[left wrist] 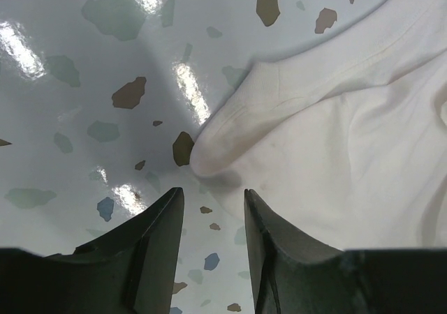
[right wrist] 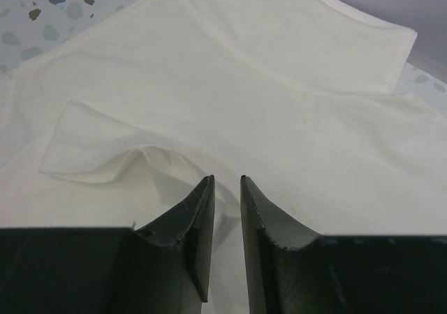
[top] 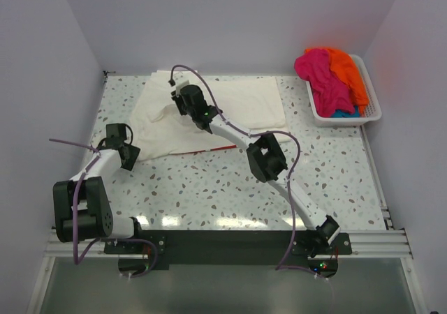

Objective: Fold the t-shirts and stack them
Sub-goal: Fold the tshirt

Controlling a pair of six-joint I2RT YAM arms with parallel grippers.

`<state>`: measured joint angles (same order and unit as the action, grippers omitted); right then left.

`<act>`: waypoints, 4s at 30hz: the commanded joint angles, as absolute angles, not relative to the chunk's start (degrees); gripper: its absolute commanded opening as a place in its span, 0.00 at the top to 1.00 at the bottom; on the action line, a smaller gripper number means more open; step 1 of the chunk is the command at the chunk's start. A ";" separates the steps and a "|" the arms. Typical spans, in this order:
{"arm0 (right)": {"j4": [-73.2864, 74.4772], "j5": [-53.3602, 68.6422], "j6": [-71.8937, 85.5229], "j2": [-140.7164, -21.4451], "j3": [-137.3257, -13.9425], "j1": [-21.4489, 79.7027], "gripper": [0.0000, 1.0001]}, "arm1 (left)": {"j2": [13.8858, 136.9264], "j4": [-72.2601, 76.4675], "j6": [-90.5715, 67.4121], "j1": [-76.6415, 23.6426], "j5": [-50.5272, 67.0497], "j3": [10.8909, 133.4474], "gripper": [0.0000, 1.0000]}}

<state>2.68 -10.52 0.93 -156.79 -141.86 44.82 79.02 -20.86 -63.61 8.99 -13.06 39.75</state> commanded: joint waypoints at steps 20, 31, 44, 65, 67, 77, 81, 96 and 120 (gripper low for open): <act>-0.52 -3.96 8.08 -146.42 -132.63 43.33 0.48 | 77.52 -17.67 -60.12 9.49 -11.25 42.10 0.50; 2.81 -4.39 9.67 -149.85 -135.79 43.24 0.50 | 77.96 -17.23 -59.77 9.58 -10.90 42.10 0.50; 3.69 -3.60 11.16 -152.84 -138.16 43.33 0.55 | 78.40 -17.40 -59.50 9.58 -10.72 42.80 0.49; 2.90 -3.16 12.92 -155.48 -140.45 42.36 0.84 | 80.68 -17.58 -59.15 9.58 -10.20 44.82 0.50; 2.73 -3.25 12.92 -155.48 -140.45 42.10 0.88 | 80.86 -17.67 -59.24 9.49 -9.93 45.17 0.50; 2.02 -3.87 12.66 -155.48 -141.33 39.99 0.96 | 81.82 -13.45 -57.48 9.49 -6.07 46.05 0.49; 2.11 -3.52 12.66 -156.00 -142.91 38.85 0.96 | 84.98 -11.43 -56.78 9.49 -3.17 48.25 0.48; 1.14 -1.76 15.11 -143.88 -130.96 36.83 0.64 | 105.98 -12.92 -56.86 4.92 -4.75 70.39 0.47; 1.76 9.49 21.36 -139.48 -121.02 37.00 0.57 | 122.17 -11.25 -58.97 4.04 -0.36 87.62 0.91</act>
<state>2.94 7.16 20.40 -140.92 -118.69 37.06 121.60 -13.80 -58.30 4.29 -1.83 84.12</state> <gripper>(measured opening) 0.431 0.111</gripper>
